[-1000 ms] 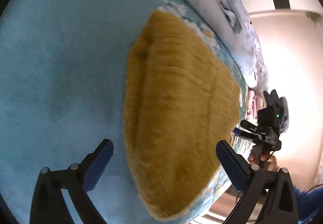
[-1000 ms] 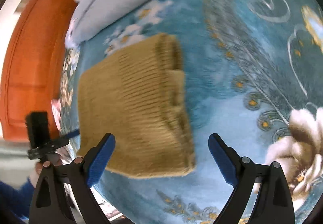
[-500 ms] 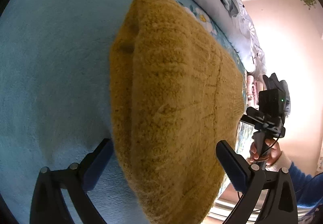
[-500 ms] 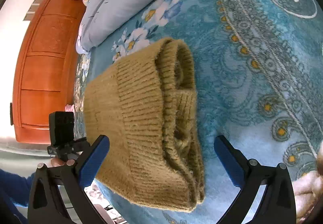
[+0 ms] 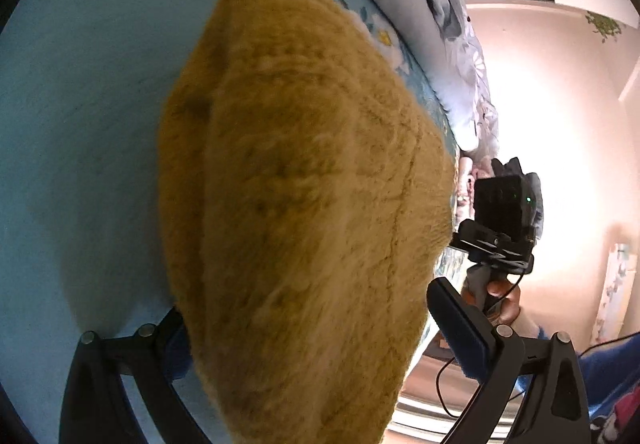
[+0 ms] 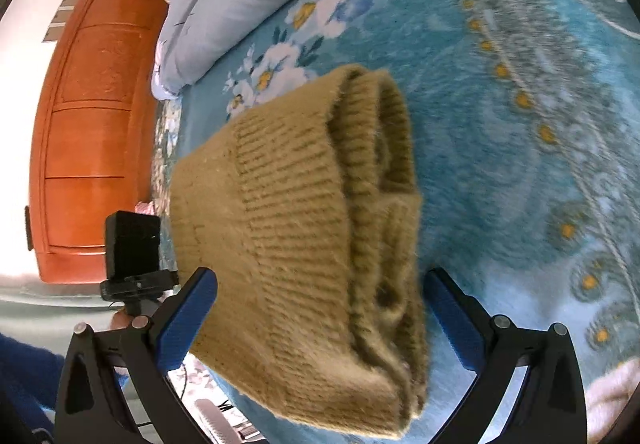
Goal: Fold clothes
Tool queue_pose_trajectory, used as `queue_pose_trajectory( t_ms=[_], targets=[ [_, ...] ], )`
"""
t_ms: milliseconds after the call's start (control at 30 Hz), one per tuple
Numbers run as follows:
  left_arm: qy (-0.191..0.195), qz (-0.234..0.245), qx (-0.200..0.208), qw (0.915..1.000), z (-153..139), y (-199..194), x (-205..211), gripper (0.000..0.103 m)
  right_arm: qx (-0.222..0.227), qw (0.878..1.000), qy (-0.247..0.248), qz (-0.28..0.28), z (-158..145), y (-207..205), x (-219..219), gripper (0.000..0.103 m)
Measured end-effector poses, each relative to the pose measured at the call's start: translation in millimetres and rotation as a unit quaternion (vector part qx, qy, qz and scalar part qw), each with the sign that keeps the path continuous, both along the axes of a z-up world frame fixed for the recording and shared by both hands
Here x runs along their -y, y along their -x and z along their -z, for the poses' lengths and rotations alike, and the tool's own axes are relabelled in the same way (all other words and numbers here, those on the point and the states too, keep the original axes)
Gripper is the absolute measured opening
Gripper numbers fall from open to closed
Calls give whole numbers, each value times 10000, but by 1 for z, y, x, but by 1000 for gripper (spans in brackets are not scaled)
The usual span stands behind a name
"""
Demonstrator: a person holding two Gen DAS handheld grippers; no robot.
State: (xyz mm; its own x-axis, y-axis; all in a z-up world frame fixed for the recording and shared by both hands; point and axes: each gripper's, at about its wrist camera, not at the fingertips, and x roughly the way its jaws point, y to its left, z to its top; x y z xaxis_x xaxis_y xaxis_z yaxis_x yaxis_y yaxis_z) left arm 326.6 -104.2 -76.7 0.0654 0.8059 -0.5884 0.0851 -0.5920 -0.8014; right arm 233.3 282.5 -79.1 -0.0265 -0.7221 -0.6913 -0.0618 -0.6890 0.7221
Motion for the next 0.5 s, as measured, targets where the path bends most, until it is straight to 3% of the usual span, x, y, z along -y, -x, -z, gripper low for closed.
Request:
queue_pose_trajectory(
  t_ms=[367, 500],
  targets=[
    [-72, 382, -90, 9992, 0, 15, -25, 102, 86, 9981, 400, -466, 5, 14, 27, 103],
    [74, 346, -177, 9992, -9, 9, -25, 94, 166, 9982, 424, -392, 4, 14, 28, 103]
  ],
)
